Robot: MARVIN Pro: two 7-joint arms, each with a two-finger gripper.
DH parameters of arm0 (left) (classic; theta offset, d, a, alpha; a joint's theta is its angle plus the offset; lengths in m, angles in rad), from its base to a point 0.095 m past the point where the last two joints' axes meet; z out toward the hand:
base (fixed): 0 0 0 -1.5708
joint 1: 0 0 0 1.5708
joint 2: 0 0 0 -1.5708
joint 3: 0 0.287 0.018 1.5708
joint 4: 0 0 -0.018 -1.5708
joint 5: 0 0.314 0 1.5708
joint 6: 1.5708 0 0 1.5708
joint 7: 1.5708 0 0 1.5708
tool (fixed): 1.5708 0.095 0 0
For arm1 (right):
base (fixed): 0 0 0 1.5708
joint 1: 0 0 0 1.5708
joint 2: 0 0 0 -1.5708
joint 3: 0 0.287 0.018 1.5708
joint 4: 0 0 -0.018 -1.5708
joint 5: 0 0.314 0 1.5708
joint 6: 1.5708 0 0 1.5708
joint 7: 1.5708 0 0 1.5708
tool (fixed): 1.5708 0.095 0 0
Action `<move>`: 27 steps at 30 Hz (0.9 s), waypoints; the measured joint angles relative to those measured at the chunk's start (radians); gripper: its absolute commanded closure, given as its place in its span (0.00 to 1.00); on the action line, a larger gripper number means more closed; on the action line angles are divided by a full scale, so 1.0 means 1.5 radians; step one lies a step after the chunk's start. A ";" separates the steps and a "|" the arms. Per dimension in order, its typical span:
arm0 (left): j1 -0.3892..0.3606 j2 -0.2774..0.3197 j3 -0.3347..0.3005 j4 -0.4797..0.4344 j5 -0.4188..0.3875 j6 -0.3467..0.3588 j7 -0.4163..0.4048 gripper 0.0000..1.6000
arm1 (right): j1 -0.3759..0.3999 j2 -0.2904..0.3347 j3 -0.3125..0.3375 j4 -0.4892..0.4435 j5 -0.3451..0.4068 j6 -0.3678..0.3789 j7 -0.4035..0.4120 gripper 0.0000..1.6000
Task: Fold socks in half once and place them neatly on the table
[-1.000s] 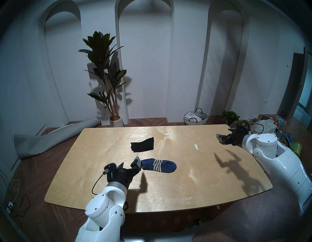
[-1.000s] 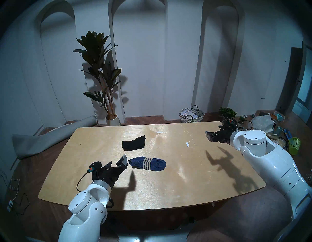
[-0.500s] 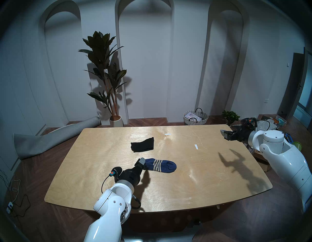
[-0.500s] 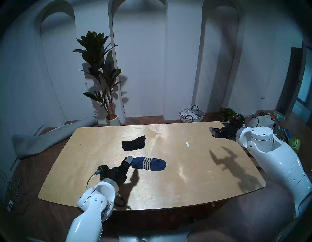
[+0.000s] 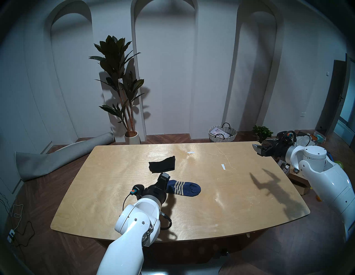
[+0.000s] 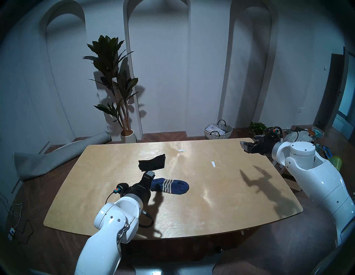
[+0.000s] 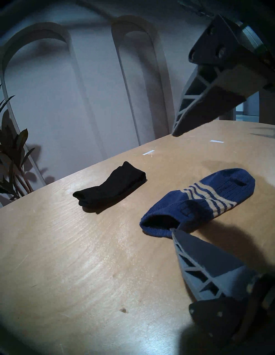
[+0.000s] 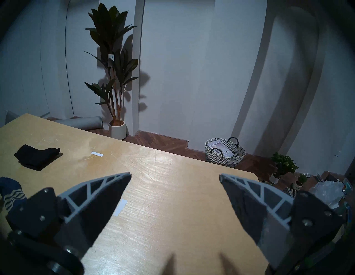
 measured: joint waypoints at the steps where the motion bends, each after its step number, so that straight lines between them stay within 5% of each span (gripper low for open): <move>1: -0.002 0.001 0.002 0.000 0.000 -0.003 0.005 0.00 | 0.000 0.000 0.001 0.000 0.000 0.000 0.000 0.00; 16: -0.065 0.020 0.078 0.028 0.003 -0.113 0.202 0.00 | -0.025 0.003 0.020 -0.004 0.005 -0.015 0.005 0.00; 27: -0.112 0.013 0.107 0.079 -0.017 -0.150 0.216 0.00 | -0.059 0.012 0.045 -0.010 0.006 -0.026 -0.007 0.00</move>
